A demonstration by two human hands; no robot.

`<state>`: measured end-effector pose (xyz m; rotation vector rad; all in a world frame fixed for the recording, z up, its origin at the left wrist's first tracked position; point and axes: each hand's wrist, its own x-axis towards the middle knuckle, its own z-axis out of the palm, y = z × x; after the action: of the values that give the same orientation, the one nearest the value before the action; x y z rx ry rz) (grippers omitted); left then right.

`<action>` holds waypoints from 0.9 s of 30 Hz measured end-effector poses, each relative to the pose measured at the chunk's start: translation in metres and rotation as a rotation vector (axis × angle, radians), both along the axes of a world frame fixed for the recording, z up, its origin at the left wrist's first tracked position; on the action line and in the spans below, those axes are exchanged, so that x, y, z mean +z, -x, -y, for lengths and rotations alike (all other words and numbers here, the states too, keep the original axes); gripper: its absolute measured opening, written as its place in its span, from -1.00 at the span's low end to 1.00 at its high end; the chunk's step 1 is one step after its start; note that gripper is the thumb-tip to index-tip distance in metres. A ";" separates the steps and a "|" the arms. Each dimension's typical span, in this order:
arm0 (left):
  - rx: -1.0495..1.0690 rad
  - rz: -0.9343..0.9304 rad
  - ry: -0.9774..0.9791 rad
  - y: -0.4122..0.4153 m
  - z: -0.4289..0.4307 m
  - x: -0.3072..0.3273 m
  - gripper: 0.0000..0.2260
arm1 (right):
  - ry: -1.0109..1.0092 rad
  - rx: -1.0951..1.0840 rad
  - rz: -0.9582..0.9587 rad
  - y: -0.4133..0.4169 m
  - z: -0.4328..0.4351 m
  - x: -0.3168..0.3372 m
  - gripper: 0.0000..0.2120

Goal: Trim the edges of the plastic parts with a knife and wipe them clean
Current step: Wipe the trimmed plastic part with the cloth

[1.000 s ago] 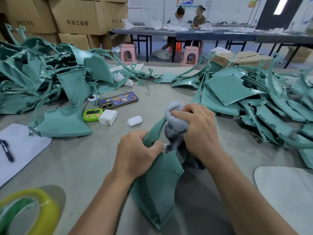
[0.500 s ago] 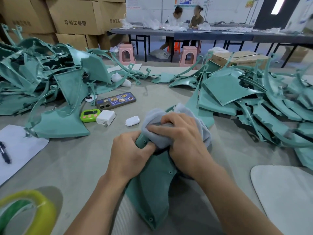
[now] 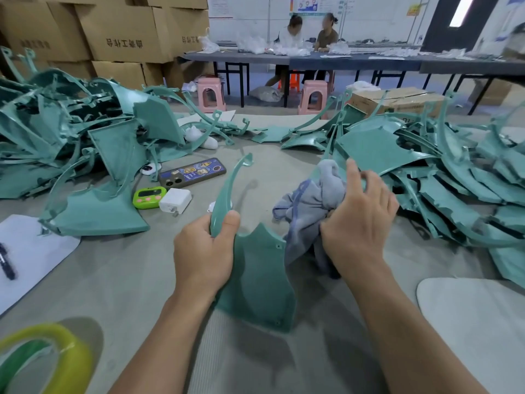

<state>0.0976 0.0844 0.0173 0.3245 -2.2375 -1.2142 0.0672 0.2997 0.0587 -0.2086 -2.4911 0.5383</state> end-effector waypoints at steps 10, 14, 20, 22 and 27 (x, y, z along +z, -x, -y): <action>-0.101 0.081 -0.598 0.000 -0.004 0.013 -0.74 | 0.211 0.661 0.080 -0.041 0.057 -0.015 -0.52; -0.337 0.168 -0.997 -0.005 0.003 0.021 -0.74 | 0.386 0.610 0.227 -0.031 0.055 -0.027 -0.46; -1.060 0.212 -1.267 -0.015 0.018 0.024 -0.37 | 0.928 0.407 0.054 -0.019 0.047 -0.018 -0.63; -1.182 0.197 -1.228 -0.016 0.014 0.018 -0.32 | 1.166 0.416 0.090 -0.019 0.049 -0.016 -0.68; -1.170 0.173 -1.095 -0.018 0.002 0.014 -0.21 | 0.941 0.561 0.150 -0.023 0.044 -0.011 -0.70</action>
<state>0.1158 0.0828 0.0312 -0.6337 -1.5573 -3.0398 0.0899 0.2558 0.0481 0.1150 -2.2154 1.9614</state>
